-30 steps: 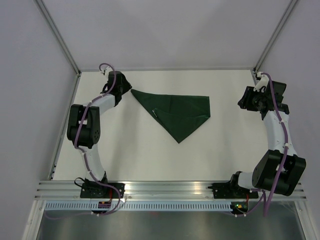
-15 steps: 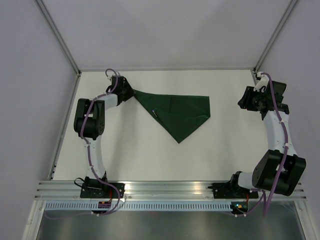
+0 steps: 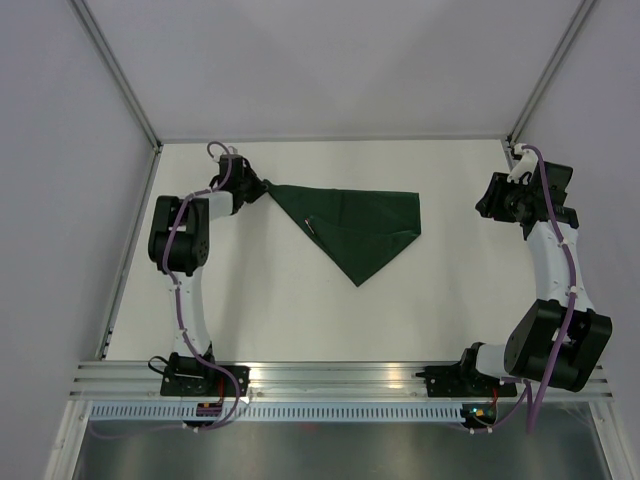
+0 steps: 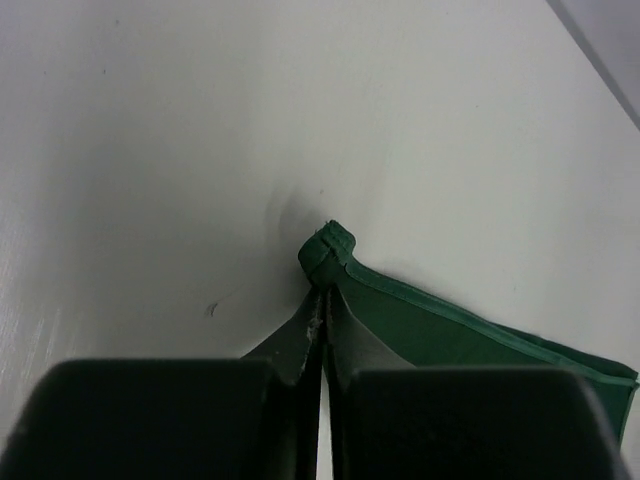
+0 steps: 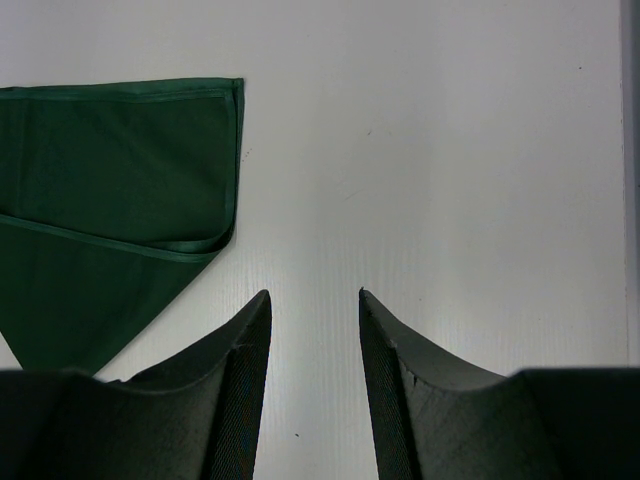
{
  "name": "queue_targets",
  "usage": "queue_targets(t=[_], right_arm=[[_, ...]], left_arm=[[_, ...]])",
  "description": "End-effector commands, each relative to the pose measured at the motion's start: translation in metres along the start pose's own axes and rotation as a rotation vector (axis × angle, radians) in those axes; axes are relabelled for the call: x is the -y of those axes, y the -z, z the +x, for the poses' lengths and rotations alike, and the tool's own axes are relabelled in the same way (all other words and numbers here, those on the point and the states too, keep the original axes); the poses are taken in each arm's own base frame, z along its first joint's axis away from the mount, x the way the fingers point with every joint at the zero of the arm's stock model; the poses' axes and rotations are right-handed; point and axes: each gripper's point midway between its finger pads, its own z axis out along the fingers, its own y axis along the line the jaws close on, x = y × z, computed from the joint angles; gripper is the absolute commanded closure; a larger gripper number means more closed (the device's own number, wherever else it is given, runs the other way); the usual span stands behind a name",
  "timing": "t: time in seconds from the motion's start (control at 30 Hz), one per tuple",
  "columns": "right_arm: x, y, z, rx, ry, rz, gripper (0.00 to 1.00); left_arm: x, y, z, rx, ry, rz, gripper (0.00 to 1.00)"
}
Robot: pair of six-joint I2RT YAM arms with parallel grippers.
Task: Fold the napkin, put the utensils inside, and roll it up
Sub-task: Fold the napkin at the center of the board.
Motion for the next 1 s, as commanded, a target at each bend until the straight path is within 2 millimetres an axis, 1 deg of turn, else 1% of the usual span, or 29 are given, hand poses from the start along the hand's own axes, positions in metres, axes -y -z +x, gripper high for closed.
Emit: queue_targets(t=[0.0, 0.03, 0.07, 0.1, 0.13, 0.17, 0.23, 0.27, 0.33, 0.37, 0.43, 0.47, 0.5, 0.57, 0.6, 0.63, 0.7, 0.73, 0.77, 0.8, 0.87, 0.9, 0.93, 0.97], right_arm=[[-0.003, 0.003, -0.008, 0.031, 0.018, -0.006, 0.54], [-0.003, 0.003, -0.008, 0.030, 0.018, -0.006, 0.54], [-0.003, 0.003, -0.007, 0.030, 0.018, -0.006, 0.54], [-0.004, 0.003, -0.007, 0.030, 0.018, -0.007, 0.54], [-0.004, 0.004, -0.007, 0.030, 0.018, -0.009, 0.54], [-0.004, 0.004, -0.007, 0.030, 0.018, -0.010, 0.54], [-0.004, 0.004, -0.007, 0.030, 0.018, -0.010, 0.54], [-0.004, 0.004, -0.007, 0.030, 0.018, -0.012, 0.54], [-0.005, 0.004, -0.008, 0.031, 0.018, -0.012, 0.54], [-0.005, 0.004, -0.008, 0.033, 0.019, -0.012, 0.54], [-0.004, 0.003, -0.007, 0.029, 0.019, -0.012, 0.54], [-0.004, 0.003, -0.007, 0.029, 0.019, -0.012, 0.54], [-0.004, 0.003, -0.007, 0.029, 0.019, -0.012, 0.54], [-0.005, 0.003, -0.007, 0.030, 0.019, -0.014, 0.54], [-0.005, 0.003, -0.007, 0.028, 0.020, -0.015, 0.54], [-0.005, 0.003, -0.006, 0.027, 0.019, -0.015, 0.54], [-0.006, 0.004, -0.007, 0.030, 0.020, -0.016, 0.54], [-0.006, 0.003, -0.006, 0.028, 0.021, -0.018, 0.54], [-0.006, 0.003, -0.006, 0.028, 0.020, -0.018, 0.54], [-0.006, 0.004, -0.006, 0.027, 0.018, -0.018, 0.54], [-0.005, 0.004, -0.006, 0.027, 0.017, -0.017, 0.54], [-0.006, 0.004, -0.006, 0.028, 0.017, -0.018, 0.54], [-0.006, 0.004, -0.006, 0.029, 0.017, -0.018, 0.54], [-0.006, 0.004, -0.006, 0.028, 0.017, -0.019, 0.54]], left_arm=[[0.017, 0.011, -0.014, 0.056, 0.033, 0.098, 0.98], [0.021, 0.015, -0.022, 0.084, 0.039, 0.124, 0.98], [0.022, 0.025, -0.022, 0.098, 0.040, 0.142, 0.98], [0.028, 0.029, -0.031, 0.132, 0.036, 0.175, 0.98], [0.029, 0.034, -0.038, 0.155, 0.037, 0.189, 0.98], [0.035, 0.042, -0.038, 0.154, 0.025, 0.230, 0.98], [0.050, 0.052, -0.049, 0.204, -0.020, 0.294, 0.98], [0.055, 0.058, -0.044, 0.199, -0.039, 0.339, 0.98], [0.078, 0.076, -0.055, 0.248, -0.083, 0.444, 0.98], [0.086, 0.083, -0.048, 0.225, -0.109, 0.501, 0.98], [0.107, 0.098, -0.048, 0.230, -0.157, 0.614, 0.98], [0.119, 0.105, -0.039, 0.184, -0.186, 0.682, 0.98], [0.126, 0.111, -0.034, 0.164, -0.208, 0.727, 0.98], [0.146, 0.123, -0.010, 0.085, -0.277, 0.836, 0.98], [0.151, 0.126, -0.001, 0.065, -0.319, 0.862, 0.98], [0.162, 0.130, 0.015, 0.028, -0.351, 0.899, 0.98], [0.170, 0.141, 0.046, -0.067, -0.413, 0.978, 0.98], [0.178, 0.148, 0.069, -0.122, -0.465, 1.031, 0.98], [0.181, 0.152, 0.082, -0.156, -0.488, 1.053, 0.98], [0.185, 0.155, 0.103, -0.199, -0.525, 1.075, 0.98], [0.189, 0.164, 0.128, -0.256, -0.570, 1.107, 0.98], [0.186, 0.165, 0.142, -0.289, -0.601, 1.109, 0.98], [0.192, 0.170, 0.161, -0.326, -0.634, 1.125, 0.98], [0.192, 0.171, 0.171, -0.347, -0.660, 1.116, 0.98]])
